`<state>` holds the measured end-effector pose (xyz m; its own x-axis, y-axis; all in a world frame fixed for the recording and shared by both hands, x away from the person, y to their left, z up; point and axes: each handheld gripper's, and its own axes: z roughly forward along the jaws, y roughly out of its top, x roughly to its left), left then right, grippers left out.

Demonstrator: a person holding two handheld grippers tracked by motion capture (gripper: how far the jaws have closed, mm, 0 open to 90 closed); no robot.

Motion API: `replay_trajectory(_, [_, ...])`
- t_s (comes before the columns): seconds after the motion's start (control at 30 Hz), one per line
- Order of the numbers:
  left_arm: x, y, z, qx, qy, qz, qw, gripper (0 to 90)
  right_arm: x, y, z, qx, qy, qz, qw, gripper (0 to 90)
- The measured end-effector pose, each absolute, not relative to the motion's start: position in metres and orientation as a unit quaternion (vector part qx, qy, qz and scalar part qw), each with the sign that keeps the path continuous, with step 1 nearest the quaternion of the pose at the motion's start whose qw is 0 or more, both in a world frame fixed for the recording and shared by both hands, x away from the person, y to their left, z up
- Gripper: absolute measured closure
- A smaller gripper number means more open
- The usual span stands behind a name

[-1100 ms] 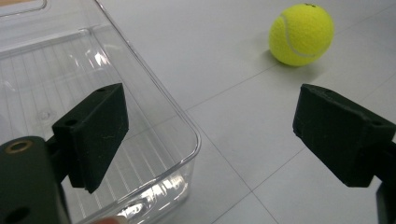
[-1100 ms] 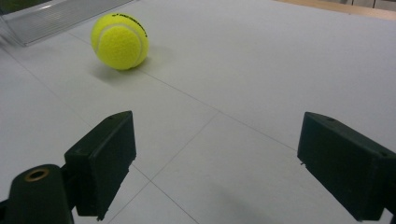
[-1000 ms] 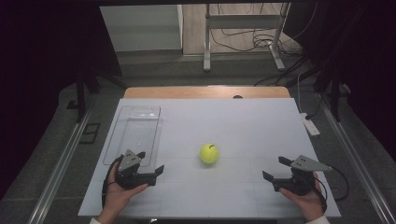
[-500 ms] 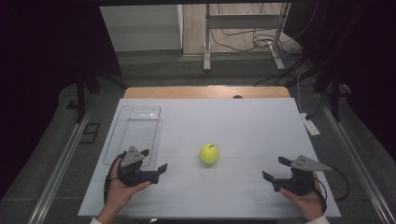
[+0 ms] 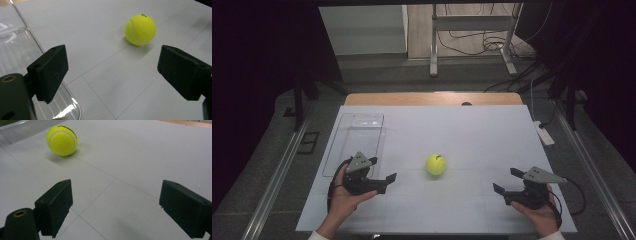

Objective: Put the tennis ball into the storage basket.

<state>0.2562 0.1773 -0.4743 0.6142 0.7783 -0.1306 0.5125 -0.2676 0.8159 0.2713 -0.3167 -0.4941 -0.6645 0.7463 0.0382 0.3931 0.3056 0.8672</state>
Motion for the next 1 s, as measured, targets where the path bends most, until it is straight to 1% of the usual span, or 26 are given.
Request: replay_trajectory(1.0, [0.282, 0.139, -0.458, 0.804, 0.38, 0.138, 0.436, 10.9, 0.272, -0.317, -0.495, 0.362, 0.788, 0.461, 0.19, 12.1])
